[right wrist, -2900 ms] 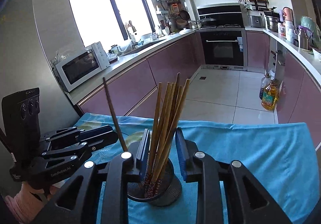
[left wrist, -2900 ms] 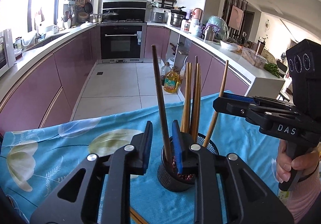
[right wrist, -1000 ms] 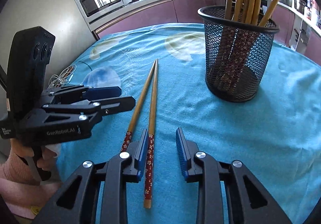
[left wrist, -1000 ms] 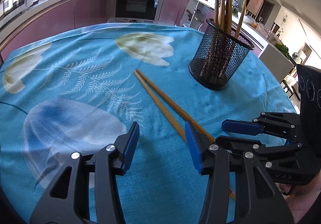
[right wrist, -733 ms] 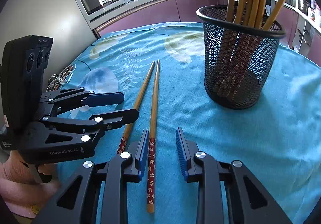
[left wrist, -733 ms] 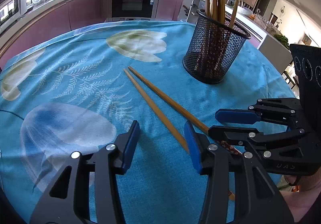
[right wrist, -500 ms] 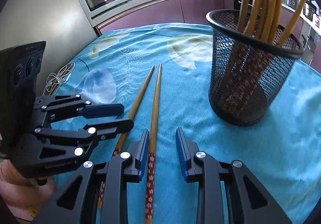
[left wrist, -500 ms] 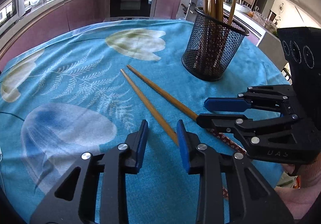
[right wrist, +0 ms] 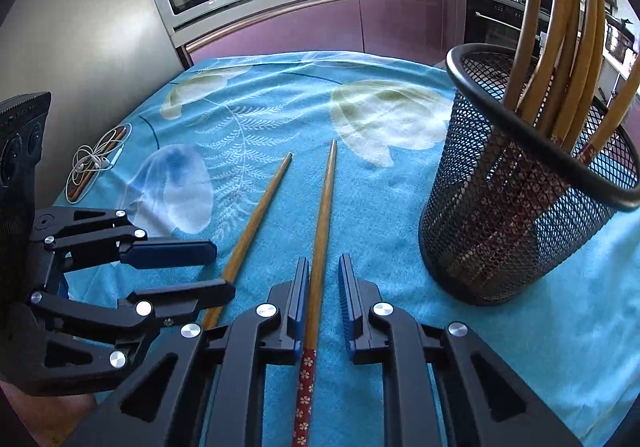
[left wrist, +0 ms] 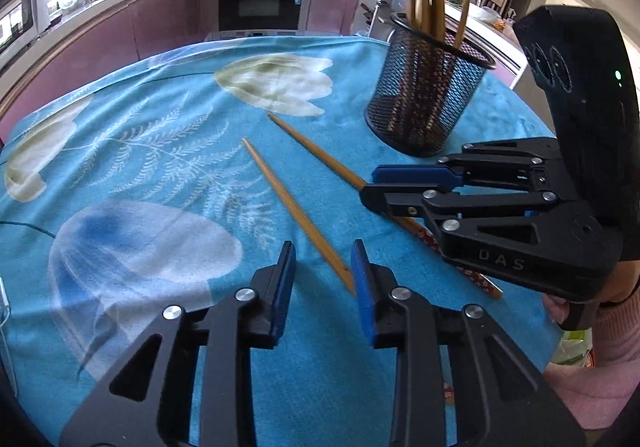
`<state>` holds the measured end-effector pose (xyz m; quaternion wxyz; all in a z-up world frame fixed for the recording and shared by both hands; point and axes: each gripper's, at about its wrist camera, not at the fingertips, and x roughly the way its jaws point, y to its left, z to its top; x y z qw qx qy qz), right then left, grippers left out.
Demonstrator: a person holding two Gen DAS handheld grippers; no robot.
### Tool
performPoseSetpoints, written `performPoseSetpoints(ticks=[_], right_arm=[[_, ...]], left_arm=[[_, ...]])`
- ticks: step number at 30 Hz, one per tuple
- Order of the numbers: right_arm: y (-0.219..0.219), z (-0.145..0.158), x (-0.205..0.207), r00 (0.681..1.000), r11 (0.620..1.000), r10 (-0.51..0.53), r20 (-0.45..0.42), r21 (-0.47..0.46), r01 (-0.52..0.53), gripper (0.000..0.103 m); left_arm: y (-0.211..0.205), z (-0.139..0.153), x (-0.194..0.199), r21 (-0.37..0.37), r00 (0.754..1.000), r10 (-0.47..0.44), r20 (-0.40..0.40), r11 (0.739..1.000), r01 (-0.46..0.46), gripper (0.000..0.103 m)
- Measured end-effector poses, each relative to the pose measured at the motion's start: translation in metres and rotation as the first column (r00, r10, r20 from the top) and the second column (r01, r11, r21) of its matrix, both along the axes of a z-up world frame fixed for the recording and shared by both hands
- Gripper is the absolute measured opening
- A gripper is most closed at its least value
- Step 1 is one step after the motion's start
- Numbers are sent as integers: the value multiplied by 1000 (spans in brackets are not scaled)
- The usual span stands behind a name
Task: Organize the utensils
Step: 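Grasp a chopstick with the right tool while the left tool grasps the other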
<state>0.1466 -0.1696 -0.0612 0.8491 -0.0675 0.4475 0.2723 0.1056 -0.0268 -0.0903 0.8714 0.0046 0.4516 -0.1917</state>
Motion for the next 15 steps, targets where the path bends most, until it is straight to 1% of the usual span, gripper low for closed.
performPoseSetpoints(ticks=[6,8,10,12,15], right_arm=[[7,-1,3,1000,999,6,24,-34,-6,14],[8,-1,5,1000,1000,2,26,-30,-1,14],[8,-1,6,1000,1000,-3,25,-23,3,14],[6,-1,7,1000,1000,-14,22,-11,14,8],[-2,-1,9,1000,999,-31,0,29,31,6]], left_arm=[[1,-2,17,12,1000,18,-5,1000,-18,27],[-1,-2,21,21,1000,21,-1,1000,-21,25],[-3,-3,26,35,1000,30,9,999,-30,20],[-4,-4,30,37,999,44,12,998,-44,18],[-5,-4,31,35,998,67,16,997,-67,16]])
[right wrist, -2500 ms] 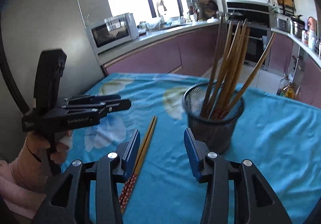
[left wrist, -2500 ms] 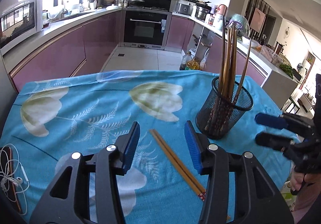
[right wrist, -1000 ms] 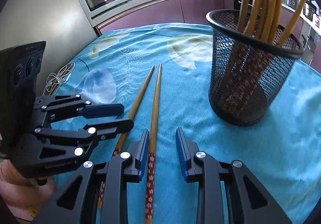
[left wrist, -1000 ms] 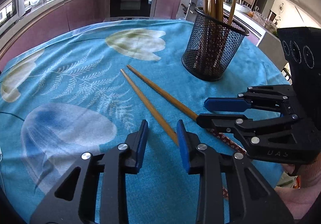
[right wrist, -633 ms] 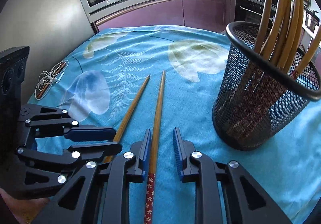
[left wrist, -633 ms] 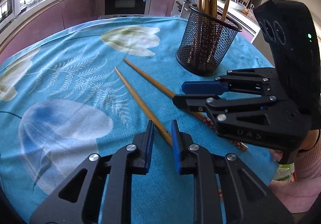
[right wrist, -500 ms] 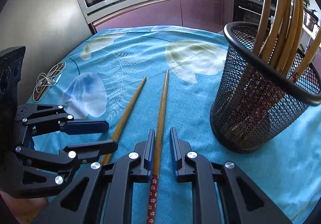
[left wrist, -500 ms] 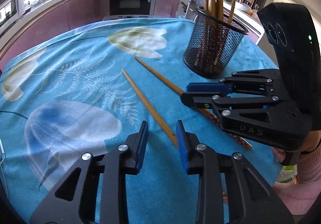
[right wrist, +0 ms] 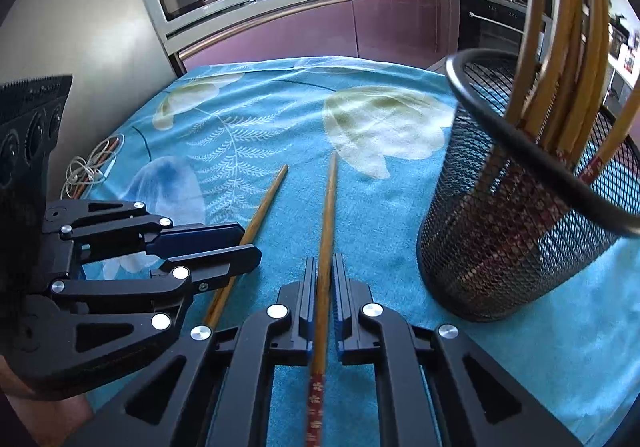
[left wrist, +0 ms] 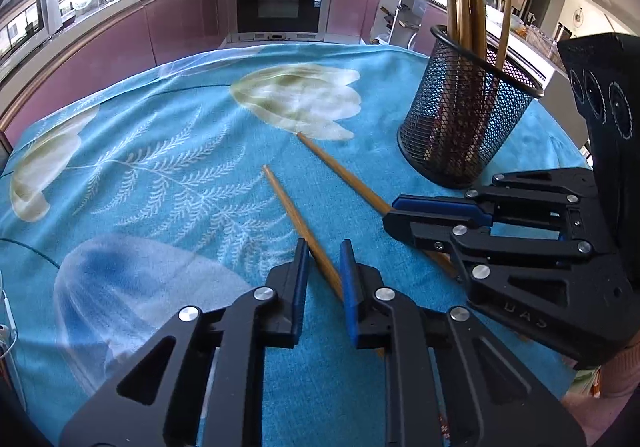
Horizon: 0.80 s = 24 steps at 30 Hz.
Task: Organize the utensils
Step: 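Grasp a chopstick with the right tool while the left tool grasps the other, then lift both chopsticks upright and lower them into the mesh cup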
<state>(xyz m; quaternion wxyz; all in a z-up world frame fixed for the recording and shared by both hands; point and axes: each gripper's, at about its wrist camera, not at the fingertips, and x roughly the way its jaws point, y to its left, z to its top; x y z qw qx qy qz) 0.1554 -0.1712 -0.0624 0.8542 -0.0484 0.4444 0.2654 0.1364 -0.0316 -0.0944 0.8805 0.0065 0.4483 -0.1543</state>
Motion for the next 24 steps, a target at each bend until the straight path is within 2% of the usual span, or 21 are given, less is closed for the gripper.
performPoseSetpoints(ticks=[7,14,18,24], right_arm=[[-12,4,-9,1000,998,-1,-18,60,2,6],[-22,14,-22,1000,993,20,-20,119,-17,6],[-20,13,-27,999,992,46,-29,120,-42,6],[-15,4,-24,997,995,57,-59,84,-52,6]], left_arm=[[6,1,-5,-47,999,40,-7,998,-41,9],[3,5,-16,-59,1000,23,-3,998,-23,7],[0,5,-21,-56,1000,-2,-6,998,1,7],[-6,1,-25,-8,999,-48,-12,999,48,10]])
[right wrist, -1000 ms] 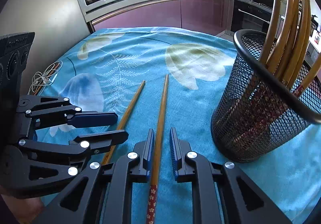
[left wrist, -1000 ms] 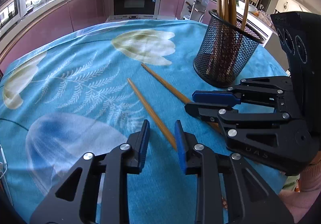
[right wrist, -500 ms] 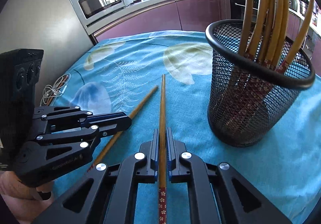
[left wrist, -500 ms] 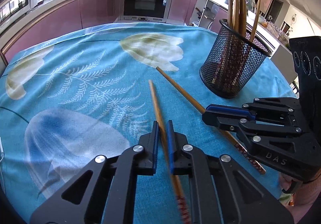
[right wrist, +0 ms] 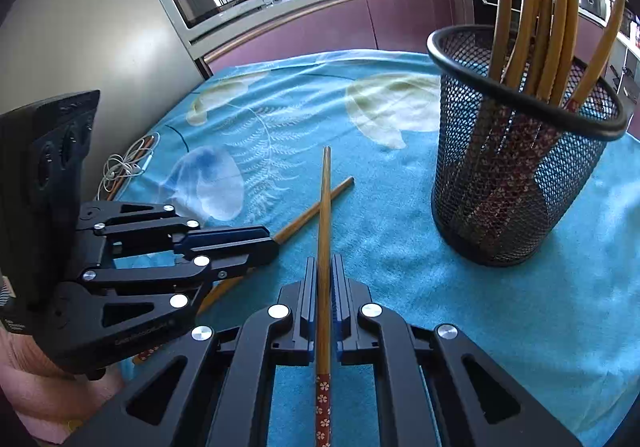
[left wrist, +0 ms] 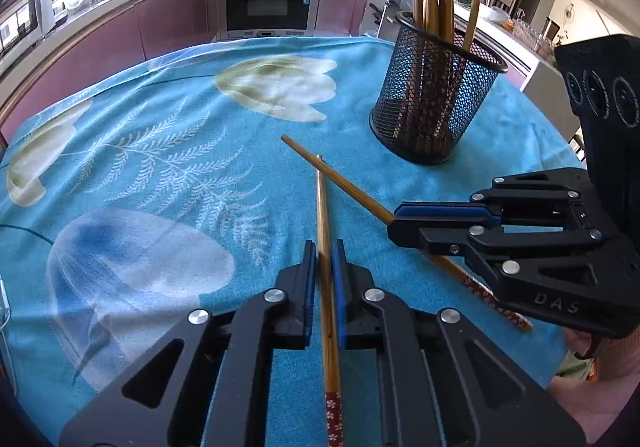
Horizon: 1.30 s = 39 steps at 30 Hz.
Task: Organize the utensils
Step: 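Lift both chopsticks upright and lower them into the mesh cup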
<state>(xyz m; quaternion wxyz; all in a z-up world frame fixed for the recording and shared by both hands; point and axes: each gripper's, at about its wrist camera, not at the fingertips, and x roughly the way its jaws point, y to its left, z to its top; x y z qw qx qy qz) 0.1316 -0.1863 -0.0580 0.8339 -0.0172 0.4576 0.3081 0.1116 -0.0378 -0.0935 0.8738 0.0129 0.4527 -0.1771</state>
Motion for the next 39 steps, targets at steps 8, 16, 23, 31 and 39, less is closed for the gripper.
performPoseSetpoints(ticks=[8,16,23,31,39], right_arm=[[14,-3,7,999,996,13,49,-84,-9,8],[5,5,2,999,1000,-1,54,-27,2,6],[-14,37,-13,993,998,-17,116,65,9,6],[-38,65,-26,985,986,-56,165,163,29,6],[-64,86,-35,971,971,-109,214,234,58,6]], left_arm=[[-6,-1,4,41,1000,-29,5,999,29,11],[-5,2,5,21,1000,11,8,1000,-12,7],[6,23,-3,-77,999,9,31,997,-7,7],[11,58,-13,-192,996,-24,85,981,40,7],[11,87,-23,-259,988,-46,146,962,84,7]])
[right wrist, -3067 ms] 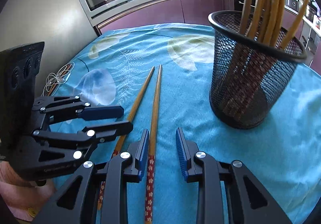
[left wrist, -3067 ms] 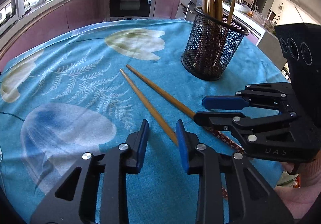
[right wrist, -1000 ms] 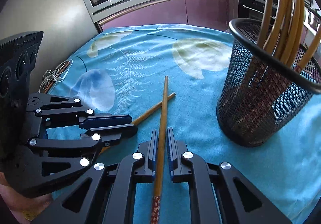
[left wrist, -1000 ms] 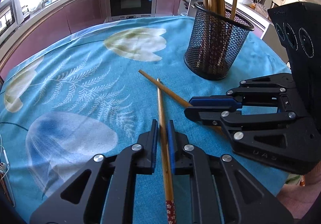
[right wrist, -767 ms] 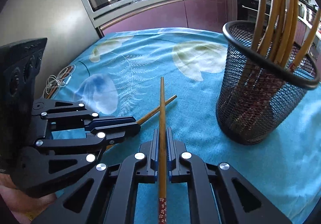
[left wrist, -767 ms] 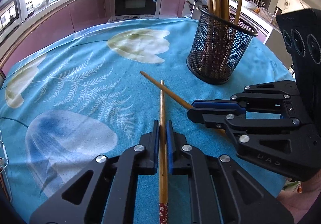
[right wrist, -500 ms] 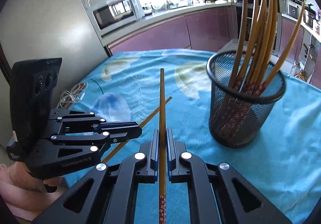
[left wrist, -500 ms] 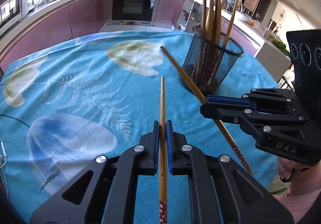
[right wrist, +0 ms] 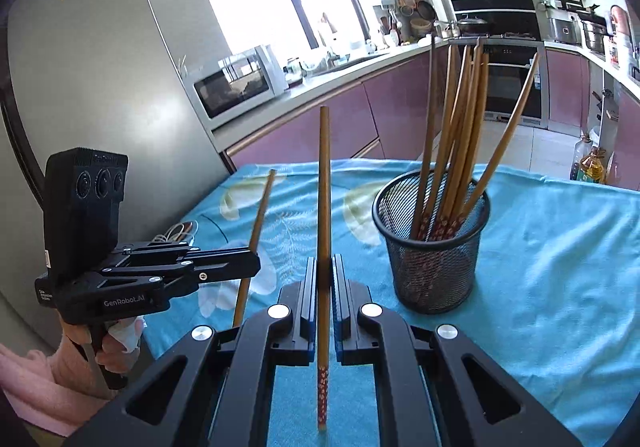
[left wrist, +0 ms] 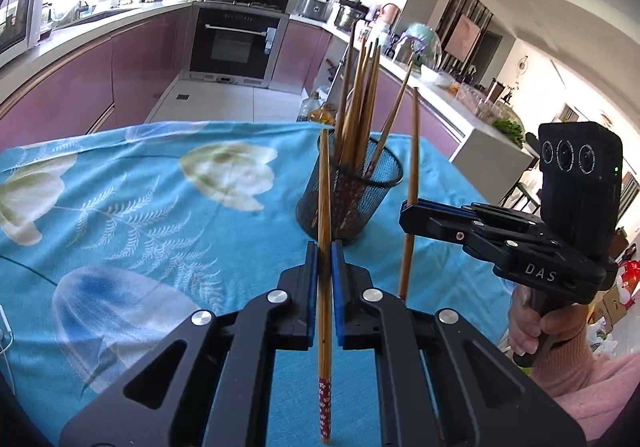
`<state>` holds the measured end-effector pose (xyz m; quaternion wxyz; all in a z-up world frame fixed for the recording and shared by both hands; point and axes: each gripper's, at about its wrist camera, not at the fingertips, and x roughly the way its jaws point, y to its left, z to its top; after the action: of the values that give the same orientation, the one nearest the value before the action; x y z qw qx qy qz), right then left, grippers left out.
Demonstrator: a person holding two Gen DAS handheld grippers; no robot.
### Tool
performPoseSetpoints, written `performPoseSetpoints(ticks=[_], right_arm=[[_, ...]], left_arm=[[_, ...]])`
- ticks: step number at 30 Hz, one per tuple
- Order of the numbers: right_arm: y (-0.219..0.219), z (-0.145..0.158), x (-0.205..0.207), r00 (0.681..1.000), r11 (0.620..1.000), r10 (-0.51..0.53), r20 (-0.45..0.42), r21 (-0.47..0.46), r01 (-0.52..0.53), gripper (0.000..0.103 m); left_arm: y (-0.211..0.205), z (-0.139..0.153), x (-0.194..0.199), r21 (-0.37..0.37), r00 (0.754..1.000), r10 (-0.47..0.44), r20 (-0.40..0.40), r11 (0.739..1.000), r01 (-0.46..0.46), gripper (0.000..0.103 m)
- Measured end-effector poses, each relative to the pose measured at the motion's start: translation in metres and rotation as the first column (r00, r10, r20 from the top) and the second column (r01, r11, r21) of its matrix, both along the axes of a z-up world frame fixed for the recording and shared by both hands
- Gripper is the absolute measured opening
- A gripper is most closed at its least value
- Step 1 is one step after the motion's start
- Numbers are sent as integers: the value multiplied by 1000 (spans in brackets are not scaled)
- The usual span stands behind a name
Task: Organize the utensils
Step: 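Lift both chopsticks upright and lower them into the mesh cup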
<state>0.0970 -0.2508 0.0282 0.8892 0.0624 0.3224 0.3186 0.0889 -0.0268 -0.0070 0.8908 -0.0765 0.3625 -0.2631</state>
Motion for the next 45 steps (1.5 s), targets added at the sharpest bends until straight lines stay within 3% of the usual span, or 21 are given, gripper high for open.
performPoseSetpoints(ticks=[21,45], right_arm=[[-35,55,13,987,996,-75,145,48,69,6],[-39,90,39,967,992,-122,226,53,112,6]], left_arm=[[-6,67,13,-104,990,11,141,995,4,7],[-22,138,24,-109,967,25,255,994,3,7]])
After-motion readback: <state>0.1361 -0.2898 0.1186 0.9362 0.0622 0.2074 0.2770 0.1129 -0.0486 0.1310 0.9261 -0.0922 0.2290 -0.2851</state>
